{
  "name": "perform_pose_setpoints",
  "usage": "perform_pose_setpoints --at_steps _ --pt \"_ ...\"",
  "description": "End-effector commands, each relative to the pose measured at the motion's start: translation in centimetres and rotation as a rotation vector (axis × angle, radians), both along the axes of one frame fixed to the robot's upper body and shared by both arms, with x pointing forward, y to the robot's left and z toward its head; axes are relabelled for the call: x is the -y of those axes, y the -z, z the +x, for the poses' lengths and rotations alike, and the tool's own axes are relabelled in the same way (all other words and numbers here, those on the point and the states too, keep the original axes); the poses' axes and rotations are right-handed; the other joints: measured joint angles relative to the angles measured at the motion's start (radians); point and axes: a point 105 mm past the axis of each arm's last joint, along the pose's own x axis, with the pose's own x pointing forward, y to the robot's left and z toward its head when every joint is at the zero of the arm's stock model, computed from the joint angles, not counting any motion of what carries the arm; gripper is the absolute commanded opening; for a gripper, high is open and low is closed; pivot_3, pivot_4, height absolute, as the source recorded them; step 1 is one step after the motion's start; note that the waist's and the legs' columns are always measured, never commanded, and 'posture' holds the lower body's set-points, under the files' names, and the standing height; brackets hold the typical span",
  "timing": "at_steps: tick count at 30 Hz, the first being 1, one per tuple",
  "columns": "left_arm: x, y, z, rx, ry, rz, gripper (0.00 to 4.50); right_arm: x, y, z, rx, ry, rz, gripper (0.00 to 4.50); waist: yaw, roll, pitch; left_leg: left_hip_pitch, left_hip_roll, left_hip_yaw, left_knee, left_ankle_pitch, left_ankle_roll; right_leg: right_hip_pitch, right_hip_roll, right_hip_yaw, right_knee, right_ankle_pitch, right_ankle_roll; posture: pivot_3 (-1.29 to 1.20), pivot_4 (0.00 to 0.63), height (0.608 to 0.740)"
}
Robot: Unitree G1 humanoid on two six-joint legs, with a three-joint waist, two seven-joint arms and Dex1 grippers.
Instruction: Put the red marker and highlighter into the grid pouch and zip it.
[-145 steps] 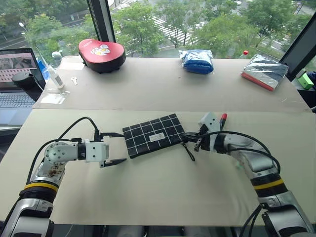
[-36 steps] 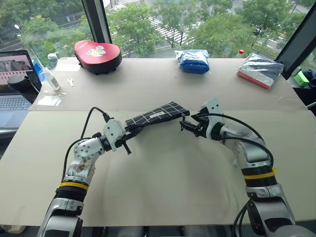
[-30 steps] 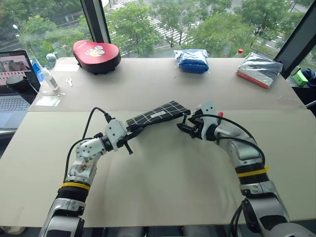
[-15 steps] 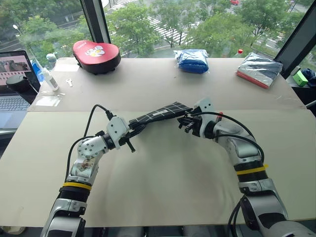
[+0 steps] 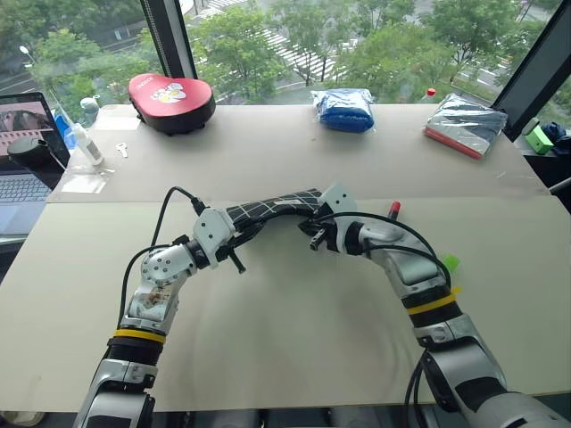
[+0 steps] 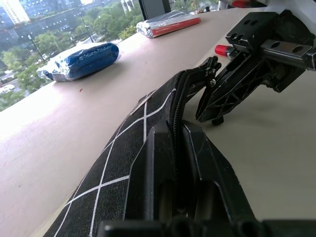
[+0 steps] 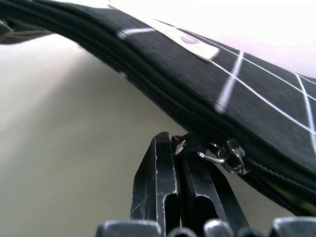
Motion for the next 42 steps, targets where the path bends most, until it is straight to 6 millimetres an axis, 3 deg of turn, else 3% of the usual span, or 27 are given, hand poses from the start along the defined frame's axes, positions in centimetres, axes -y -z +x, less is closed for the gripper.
perform_pose_setpoints --at_steps 1,10,16,20,24,30,31,34,36,37,39,42 --pt "1.0 -1.5 -0.3 0.052 0.04 -0.001 0.0 -1.9 -2.4 -0.3 0.071 -0.081 0.032 0.06 0.002 0.0 0.0 0.0 0.0 0.0 0.0 0.0 0.0 0.0 0.0 0.0 0.0 0.0 0.0 0.0 0.15 0.74" --pt "1.1 -1.4 -0.2 0.045 0.063 0.016 0.0 -3.6 -2.0 -3.7 0.033 -0.313 -0.006 0.06 0.0 0.0 0.0 0.0 0.0 0.0 0.0 0.0 0.0 0.0 0.0 0.0 0.0 0.0 0.0 0.0 0.15 0.74" --pt "1.2 -1.4 -0.1 0.042 0.08 0.022 0.0 -4.5 -4.8 -3.7 0.007 -0.322 0.167 0.06 0.001 0.0 0.0 0.0 0.0 0.0 0.0 0.0 0.0 0.0 0.0 0.0 0.001 0.0 0.0 0.0 0.15 0.74" --pt "1.4 -1.5 0.1 0.045 0.088 0.023 0.0 -4.8 -4.6 -3.6 -0.003 -0.315 0.165 0.06 0.001 0.0 0.0 0.0 0.0 0.0 0.0 0.0 0.0 -0.001 0.0 -0.001 0.002 0.0 0.0 0.0 0.15 0.74" --pt "1.6 -1.6 0.1 0.047 0.092 0.021 0.0 -3.9 -3.7 -2.7 0.0 -0.252 0.139 1.17 0.0 0.0 0.0 0.0 -0.001 0.0 0.0 0.0 0.0 -0.001 0.0 -0.001 0.002 0.0 0.0 0.0 0.15 0.74" --pt "1.6 -1.3 0.0 0.043 0.096 0.02 0.0 -2.0 -3.0 -2.2 0.003 -0.181 0.117 3.31 0.001 0.0 0.0 0.0 -0.001 0.0 0.0 0.0 -0.001 -0.002 0.0 0.0 0.003 0.0 0.0 0.0 0.15 0.74" --pt "1.6 -1.3 0.0 0.042 0.096 0.019 0.0 -1.7 -3.0 -2.1 0.003 -0.167 0.118 3.89 0.001 0.0 0.0 0.0 -0.001 0.0 0.0 0.0 -0.001 -0.002 0.0 0.0 0.003 0.0 0.0 0.0 0.15 0.74" --pt "1.5 -1.2 -0.1 0.039 0.096 0.018 0.0 -0.3 -3.4 -2.3 -0.006 -0.138 0.148 4.39 0.003 0.0 0.0 0.0 -0.001 0.0 0.0 0.0 -0.001 -0.002 0.0 0.0 0.003 0.0 0.0 0.0 0.15 0.74" --pt "1.6 -1.1 -0.1 0.037 0.095 0.016 0.0 0.7 -4.4 -3.4 -0.007 -0.17 0.198 4.39 0.004 0.0 0.0 -0.001 0.0 0.0 0.0 0.0 -0.001 -0.002 0.0 0.0 0.003 0.0 0.0 0.0 0.15 0.74" --pt "1.6 -1.0 -0.1 0.036 0.095 0.015 0.0 1.1 -5.0 -4.3 -0.006 -0.205 0.227 4.39 0.005 0.0 0.0 -0.001 0.0 0.0 0.0 0.0 -0.001 -0.002 0.0 0.0 0.003 0.0 0.0 0.0 0.15 0.74" --pt "1.5 -0.9 -0.1 0.032 0.094 0.014 0.0 2.8 -5.3 -8.0 0.008 -0.331 0.21 4.39 0.01 0.0 0.0 -0.001 0.0 0.0 0.0 0.0 0.0 -0.002 0.0 0.0 0.002 0.0 0.0 0.0 0.15 0.74" --pt "1.4 -0.8 -0.2 0.03 0.09 0.012 0.0 5.3 -4.0 -11.0 -0.009 -0.353 0.096 4.39 0.018 0.0 0.0 -0.002 0.0 -0.001 0.0 -0.001 0.002 0.0 0.0 -0.002 -0.001 0.0 0.0 0.0 0.15 0.74"
